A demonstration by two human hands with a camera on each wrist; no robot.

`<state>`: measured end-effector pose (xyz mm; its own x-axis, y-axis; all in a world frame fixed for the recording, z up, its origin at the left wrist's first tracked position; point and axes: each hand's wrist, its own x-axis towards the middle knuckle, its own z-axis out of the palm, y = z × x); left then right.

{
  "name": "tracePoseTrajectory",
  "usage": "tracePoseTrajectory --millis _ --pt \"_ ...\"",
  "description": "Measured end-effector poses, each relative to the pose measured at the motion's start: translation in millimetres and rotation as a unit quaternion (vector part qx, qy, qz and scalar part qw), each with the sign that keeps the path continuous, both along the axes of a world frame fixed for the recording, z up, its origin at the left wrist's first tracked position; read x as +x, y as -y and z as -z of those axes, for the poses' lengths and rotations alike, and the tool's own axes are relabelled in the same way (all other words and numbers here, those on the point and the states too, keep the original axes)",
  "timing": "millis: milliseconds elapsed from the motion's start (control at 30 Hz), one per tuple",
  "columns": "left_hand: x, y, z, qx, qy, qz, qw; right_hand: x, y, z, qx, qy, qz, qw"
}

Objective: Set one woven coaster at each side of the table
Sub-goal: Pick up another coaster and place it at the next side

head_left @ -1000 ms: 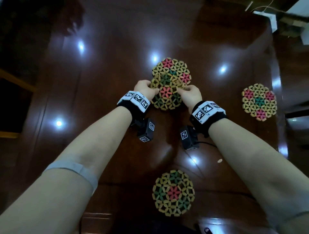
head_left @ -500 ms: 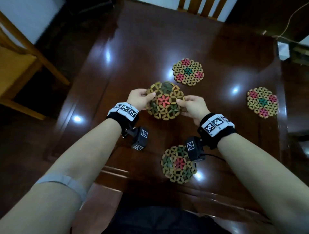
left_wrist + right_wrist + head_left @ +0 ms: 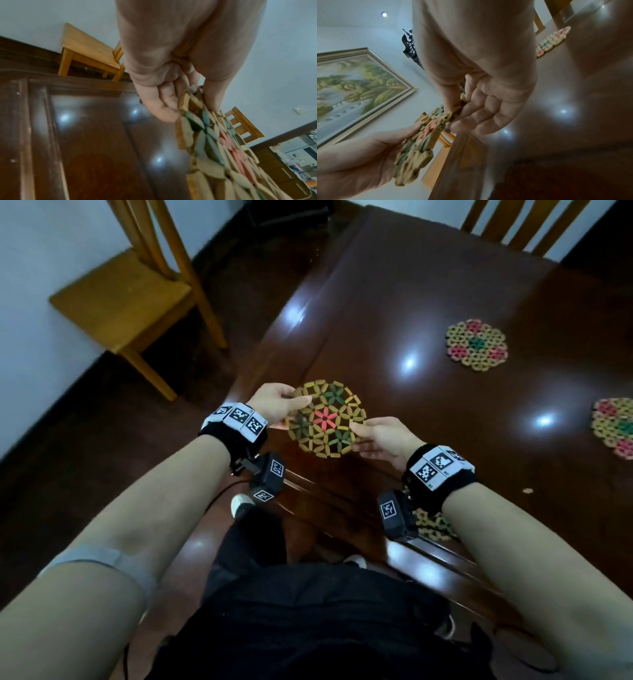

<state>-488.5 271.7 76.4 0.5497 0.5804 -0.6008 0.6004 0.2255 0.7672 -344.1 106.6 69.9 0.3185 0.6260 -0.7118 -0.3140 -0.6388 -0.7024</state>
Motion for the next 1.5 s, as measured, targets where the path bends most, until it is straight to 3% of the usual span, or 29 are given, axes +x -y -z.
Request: tracePoseTrajectory --millis 333,533,766,966,1233,1500 --pt "-86 -142 19 0.019 -0.001 0.036 0.999 -118 -140 27 -0.010 0.096 0.075 0.992" --pt "-163 -233 15 0.048 -0.020 0.042 0.998 -206 -232 29 -0.013 0.062 0.117 0.991" --pt "-187 -300 23 0.027 -0.028 0.066 0.997 -232 -292 29 -0.014 0.078 0.125 0.989" --pt "-144 -343 26 0.084 -0.031 0.157 0.984 -201 -325 34 -0.021 0.087 0.190 0.978" --pt "-32 -397 33 0.042 -0.017 0.204 0.978 -130 -367 51 -0.018 0.108 0.286 0.952" --pt "69 -423 48 0.030 0.011 0.333 0.942 -81 -384 57 -0.044 0.117 0.399 0.908"
